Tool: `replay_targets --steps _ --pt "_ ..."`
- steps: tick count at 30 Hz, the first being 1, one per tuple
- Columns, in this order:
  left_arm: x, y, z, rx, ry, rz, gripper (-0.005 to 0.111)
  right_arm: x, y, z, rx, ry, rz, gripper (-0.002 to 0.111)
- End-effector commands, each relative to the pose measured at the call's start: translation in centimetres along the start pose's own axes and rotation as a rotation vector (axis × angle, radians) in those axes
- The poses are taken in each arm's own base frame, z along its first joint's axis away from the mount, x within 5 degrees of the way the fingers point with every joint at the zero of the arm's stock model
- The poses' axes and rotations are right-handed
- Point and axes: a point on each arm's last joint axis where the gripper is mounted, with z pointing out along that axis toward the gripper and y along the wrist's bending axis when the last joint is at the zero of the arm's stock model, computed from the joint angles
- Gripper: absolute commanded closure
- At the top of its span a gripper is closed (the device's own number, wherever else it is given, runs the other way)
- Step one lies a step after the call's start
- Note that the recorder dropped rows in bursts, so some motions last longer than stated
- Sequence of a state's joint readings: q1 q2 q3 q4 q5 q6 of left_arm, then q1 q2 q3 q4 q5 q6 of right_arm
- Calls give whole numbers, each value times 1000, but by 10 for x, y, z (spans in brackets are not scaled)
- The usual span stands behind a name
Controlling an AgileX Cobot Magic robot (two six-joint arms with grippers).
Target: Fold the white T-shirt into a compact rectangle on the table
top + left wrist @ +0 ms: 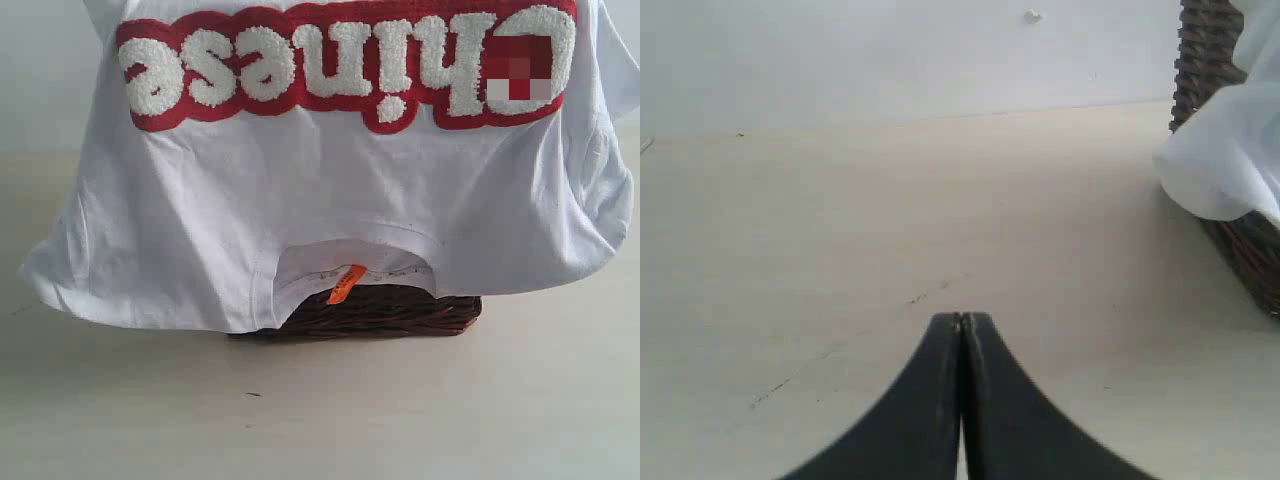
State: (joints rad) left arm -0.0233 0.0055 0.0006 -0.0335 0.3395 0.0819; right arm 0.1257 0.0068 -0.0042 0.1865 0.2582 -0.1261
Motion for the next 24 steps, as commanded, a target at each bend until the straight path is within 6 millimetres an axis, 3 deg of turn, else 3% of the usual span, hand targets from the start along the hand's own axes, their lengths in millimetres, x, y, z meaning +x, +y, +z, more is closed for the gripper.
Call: replay_targets --steps 1,9,11,17,24 --pt "-2 0 0 6 -23 -4 107 0 0 0 5 -15 -3 102" --pt "-3 0 -1 -4 -33 51 107 -9 -2 -1 25 -108 -102 102" --pt "-6 1 -1 -14 -70 115 107 -14 -2 -1 34 -167 -101 102" --pt "-15 1 -2 -10 -169 53 107 -33 -4 -7 69 -380 -97 102" --pt "-22 1 -3 -17 -241 47 107 -40 -6 -10 29 -475 184 102"
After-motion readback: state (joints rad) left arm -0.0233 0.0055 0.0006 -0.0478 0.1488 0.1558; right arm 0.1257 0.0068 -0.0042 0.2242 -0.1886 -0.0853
